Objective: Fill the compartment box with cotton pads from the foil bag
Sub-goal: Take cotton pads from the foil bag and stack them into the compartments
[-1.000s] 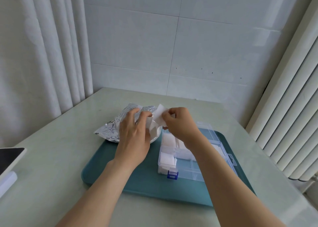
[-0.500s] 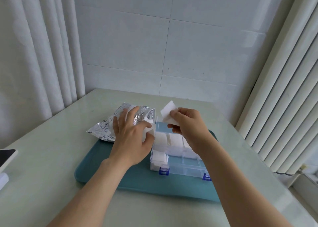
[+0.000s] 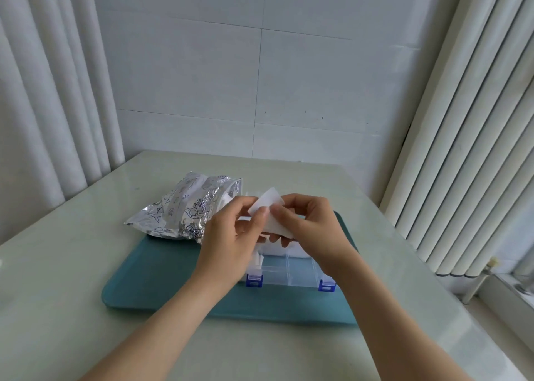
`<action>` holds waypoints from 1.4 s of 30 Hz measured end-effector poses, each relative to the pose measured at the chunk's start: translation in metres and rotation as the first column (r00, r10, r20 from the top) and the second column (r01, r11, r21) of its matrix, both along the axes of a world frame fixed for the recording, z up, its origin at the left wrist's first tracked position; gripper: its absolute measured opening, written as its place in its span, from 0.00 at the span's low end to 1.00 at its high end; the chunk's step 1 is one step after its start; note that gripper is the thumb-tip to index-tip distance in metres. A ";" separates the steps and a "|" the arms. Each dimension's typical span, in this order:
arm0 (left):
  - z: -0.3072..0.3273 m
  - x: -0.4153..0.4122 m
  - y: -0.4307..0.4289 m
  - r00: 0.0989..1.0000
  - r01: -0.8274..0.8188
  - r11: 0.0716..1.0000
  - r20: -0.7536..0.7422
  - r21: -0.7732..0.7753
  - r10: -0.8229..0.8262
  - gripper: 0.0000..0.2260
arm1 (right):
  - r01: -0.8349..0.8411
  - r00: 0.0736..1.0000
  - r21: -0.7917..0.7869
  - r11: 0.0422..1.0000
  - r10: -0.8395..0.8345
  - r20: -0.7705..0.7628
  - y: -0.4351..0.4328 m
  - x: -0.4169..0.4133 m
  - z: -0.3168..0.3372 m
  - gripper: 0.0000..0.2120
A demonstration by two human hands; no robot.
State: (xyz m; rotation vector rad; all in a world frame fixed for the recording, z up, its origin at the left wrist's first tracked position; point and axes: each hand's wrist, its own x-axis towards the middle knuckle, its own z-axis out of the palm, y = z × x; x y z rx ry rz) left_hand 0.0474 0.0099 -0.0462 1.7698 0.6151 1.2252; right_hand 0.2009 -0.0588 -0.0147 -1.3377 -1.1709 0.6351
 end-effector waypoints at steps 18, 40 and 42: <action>0.002 0.000 0.016 0.962 0.033 0.895 0.258 -0.446 0.093 0.04 | 0.006 0.978 -0.017 1.000 -0.009 -0.206 0.009 -0.004 -0.011 0.09; 0.005 0.000 0.016 0.979 0.187 0.886 0.155 -0.425 -0.132 0.09 | 0.131 0.978 -0.042 0.990 -0.136 -0.159 0.006 -0.036 -0.008 0.12; 0.006 -0.001 0.015 0.975 0.206 0.887 0.164 -0.413 -0.150 0.09 | 0.134 0.979 -0.050 0.990 -0.140 -0.149 0.006 -0.035 -0.007 0.15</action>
